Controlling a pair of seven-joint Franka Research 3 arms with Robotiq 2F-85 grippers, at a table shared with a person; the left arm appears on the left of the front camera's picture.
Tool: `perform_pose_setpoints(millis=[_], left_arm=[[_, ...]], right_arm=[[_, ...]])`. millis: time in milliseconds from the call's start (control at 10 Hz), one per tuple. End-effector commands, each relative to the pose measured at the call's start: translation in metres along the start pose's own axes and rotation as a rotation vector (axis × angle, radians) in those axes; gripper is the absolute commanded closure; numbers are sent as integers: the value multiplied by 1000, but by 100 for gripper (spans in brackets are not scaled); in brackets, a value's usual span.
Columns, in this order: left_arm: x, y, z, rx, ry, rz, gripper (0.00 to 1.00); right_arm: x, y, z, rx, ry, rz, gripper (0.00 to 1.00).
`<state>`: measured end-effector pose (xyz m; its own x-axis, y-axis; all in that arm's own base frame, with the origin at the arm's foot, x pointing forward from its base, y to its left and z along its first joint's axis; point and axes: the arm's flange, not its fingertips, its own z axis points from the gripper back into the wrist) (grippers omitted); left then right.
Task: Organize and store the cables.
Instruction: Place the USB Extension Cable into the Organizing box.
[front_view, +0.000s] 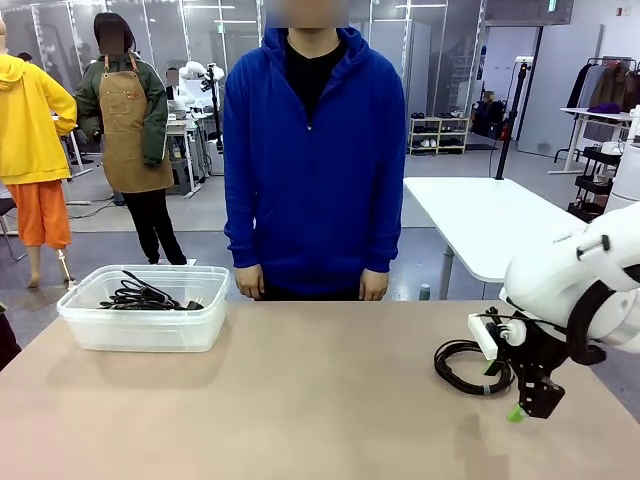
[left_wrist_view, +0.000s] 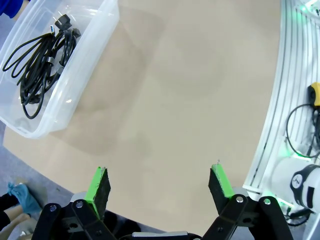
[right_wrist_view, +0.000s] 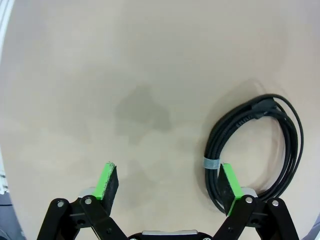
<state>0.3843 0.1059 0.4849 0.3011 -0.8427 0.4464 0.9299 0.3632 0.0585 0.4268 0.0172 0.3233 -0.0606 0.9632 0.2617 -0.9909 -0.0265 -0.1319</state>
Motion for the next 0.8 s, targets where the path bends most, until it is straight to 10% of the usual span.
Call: perform_pose_setpoints(millis=[0, 700], left_arm=[[2, -1, 1, -1, -14, 18, 0], [2, -1, 1, -1, -14, 18, 0]], right_arm=[[-2, -15, -15, -22, -8, -7, 0], [-8, -47, -19, 39, 11, -50, 0]])
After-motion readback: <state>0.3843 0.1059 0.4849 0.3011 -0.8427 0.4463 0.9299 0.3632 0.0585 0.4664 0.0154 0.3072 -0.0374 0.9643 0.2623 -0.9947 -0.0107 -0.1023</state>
